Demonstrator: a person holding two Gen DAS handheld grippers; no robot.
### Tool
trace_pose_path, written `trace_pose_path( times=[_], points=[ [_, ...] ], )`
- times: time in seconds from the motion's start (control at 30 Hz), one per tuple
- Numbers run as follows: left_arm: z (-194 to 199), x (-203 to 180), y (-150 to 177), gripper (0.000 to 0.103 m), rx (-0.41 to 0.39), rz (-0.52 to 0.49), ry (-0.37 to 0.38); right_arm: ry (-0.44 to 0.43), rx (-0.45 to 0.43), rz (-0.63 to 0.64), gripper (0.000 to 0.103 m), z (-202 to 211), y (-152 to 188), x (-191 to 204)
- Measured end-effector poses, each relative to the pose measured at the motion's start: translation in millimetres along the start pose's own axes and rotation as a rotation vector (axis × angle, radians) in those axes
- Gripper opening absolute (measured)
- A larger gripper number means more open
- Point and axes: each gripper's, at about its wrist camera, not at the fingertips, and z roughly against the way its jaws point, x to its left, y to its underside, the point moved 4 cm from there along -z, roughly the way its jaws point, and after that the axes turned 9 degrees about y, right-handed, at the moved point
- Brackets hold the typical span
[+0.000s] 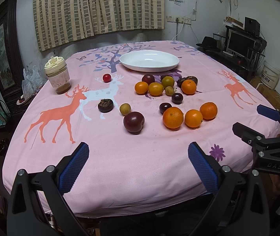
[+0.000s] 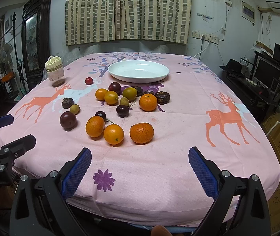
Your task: Organize fruits
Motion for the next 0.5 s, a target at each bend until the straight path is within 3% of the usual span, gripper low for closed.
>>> trace_pose_path(
  times=[0.5],
  points=[
    [-1.8,0.9,4.0,0.099,0.002,-0.001,-0.001,-0.001,0.0,0.0,0.099,1.0,-0.2,-0.6]
  ],
)
